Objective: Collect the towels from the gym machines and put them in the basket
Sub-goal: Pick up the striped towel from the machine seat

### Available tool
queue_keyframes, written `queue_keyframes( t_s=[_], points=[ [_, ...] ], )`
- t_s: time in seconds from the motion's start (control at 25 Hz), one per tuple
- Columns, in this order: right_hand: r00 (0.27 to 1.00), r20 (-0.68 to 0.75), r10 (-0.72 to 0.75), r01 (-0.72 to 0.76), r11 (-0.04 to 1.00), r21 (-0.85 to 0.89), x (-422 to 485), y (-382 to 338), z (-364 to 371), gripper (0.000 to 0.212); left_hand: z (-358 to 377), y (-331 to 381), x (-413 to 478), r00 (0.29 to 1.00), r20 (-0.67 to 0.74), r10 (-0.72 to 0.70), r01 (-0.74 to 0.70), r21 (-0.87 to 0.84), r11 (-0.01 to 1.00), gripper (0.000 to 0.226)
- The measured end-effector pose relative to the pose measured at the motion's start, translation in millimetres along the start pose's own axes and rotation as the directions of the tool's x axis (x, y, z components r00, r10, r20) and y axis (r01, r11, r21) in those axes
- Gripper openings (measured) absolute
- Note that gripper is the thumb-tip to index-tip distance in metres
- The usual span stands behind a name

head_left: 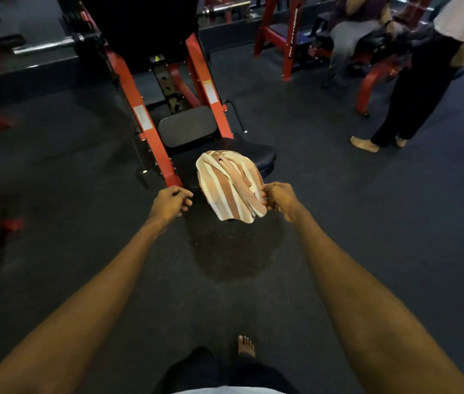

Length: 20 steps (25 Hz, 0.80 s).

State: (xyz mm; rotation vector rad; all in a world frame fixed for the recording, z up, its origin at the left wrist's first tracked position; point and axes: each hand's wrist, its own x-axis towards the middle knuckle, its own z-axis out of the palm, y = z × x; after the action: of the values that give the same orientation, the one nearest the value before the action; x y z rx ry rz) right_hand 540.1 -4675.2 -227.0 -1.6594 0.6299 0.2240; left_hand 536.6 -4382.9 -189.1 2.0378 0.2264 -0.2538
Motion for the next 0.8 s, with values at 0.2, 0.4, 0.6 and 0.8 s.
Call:
queue_keyframes(
  t_s=[0.2, 0.4, 0.6, 0.8],
  points=[
    [1.000, 0.016, 0.018, -0.018, 0.999, -0.033, 97.2, -44.7, 20.0, 0.017, 1.6, 12.4, 114.3, 0.999, 0.010, -0.043, 0.043, -0.020, 0.999, 0.022],
    [0.998, -0.004, 0.064, -0.064, 0.993, -0.103, 193.2, -82.6, 47.2, 0.019, 2.9, 34.6, 229.1, 0.998, 0.029, -0.061, 0.062, -0.031, 0.998, 0.024],
    [0.992, -0.004, 0.125, -0.123, 0.976, -0.181, 283.5, -102.2, 85.5, 0.024, -4.1, 49.2, 325.0, 0.994, 0.067, -0.088, 0.088, 0.006, 0.996, 0.023],
    [0.982, 0.044, 0.181, -0.160, 0.941, -0.299, 362.5, -110.1, 111.8, 0.042, -1.4, 43.2, 401.2, 0.988, 0.054, -0.146, 0.143, 0.051, 0.988, 0.023]
  ],
)
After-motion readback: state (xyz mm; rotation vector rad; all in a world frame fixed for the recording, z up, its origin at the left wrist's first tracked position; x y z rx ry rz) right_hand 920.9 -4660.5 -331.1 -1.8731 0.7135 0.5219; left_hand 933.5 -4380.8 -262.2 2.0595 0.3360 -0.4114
